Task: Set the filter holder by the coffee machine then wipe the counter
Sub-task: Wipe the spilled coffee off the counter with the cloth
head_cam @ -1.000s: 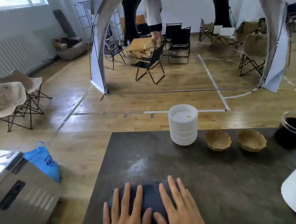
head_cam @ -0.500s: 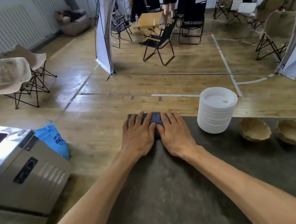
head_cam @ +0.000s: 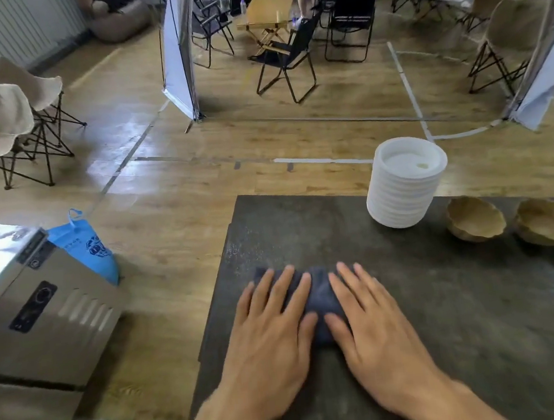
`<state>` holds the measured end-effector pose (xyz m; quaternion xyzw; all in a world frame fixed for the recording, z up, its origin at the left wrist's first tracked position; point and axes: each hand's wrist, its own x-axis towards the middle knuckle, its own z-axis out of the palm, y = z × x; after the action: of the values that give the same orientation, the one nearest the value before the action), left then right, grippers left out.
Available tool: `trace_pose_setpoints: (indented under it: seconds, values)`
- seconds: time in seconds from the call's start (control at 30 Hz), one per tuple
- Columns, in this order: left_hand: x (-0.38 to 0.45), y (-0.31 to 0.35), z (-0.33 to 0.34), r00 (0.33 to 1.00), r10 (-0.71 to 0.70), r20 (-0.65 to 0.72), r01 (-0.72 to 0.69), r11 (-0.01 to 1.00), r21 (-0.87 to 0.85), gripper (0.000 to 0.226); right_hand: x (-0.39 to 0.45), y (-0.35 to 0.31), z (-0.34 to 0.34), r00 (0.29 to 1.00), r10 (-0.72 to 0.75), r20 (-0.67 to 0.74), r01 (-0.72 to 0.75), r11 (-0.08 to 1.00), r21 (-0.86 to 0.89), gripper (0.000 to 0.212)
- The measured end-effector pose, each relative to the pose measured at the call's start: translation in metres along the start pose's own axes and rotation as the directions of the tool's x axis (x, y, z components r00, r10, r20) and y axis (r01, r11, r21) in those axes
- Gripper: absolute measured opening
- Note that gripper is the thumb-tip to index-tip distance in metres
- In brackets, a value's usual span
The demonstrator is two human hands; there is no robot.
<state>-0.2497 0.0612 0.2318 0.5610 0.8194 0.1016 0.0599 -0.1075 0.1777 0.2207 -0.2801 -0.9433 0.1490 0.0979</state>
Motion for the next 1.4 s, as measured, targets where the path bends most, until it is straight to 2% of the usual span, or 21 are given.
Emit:
trace_pose_setpoints:
  seconds: [0.17,0.3,0.43,0.6,0.73,0.83,0.97,1.1,1.23,1.4]
  values:
    - [0.123,-0.027,-0.013,0.998,-0.066,-0.007,0.066,0.997,0.032,0.053,0.118,0.020,-0.005,0.989,0.144,0.019,-0.143,0.989,-0.041,0.060]
    - [0.162,-0.036,-0.011,0.996,-0.091,-0.004,0.091,0.995,0.039,0.053,0.155,0.029,0.001,0.985,0.170,-0.017,-0.171,0.983,-0.063,0.058]
    - [0.131,-0.023,-0.008,0.998,-0.058,-0.033,0.061,0.995,0.078,0.055,0.123,0.026,-0.003,0.986,0.168,-0.008,-0.168,0.985,-0.041,0.062]
    - [0.051,0.012,-0.003,1.000,0.023,-0.013,-0.022,0.999,0.048,0.061,0.026,0.019,-0.009,0.992,0.126,0.013,-0.126,0.992,0.028,0.080]
    - [-0.012,0.047,0.016,0.995,0.102,-0.012,-0.102,0.995,0.001,0.055,-0.054,0.024,-0.009,0.996,0.092,-0.011,-0.092,0.995,-0.033,0.070]
    - [-0.022,0.054,0.021,0.992,0.113,-0.060,-0.113,0.994,0.004,0.054,-0.062,0.029,-0.012,0.996,0.078,0.043,-0.074,0.993,-0.090,0.068]
    - [0.021,0.032,0.008,0.995,0.081,-0.063,-0.078,0.996,0.048,0.053,-0.006,0.025,-0.020,0.999,0.023,0.030,-0.022,0.999,-0.031,0.080]
    - [0.089,0.003,-0.009,1.000,0.004,0.027,-0.005,0.998,0.065,0.054,0.075,0.027,-0.021,0.979,0.135,0.149,-0.131,0.991,-0.041,0.063]
    - [0.136,-0.015,-0.012,0.998,-0.020,0.057,0.015,0.996,0.089,0.055,0.122,0.032,-0.005,0.974,0.202,0.101,-0.194,0.977,-0.085,0.064]
    - [0.155,-0.016,-0.014,0.998,-0.038,0.058,0.033,0.996,0.088,0.056,0.136,0.027,-0.013,0.968,0.240,0.069,-0.237,0.970,-0.058,0.062]
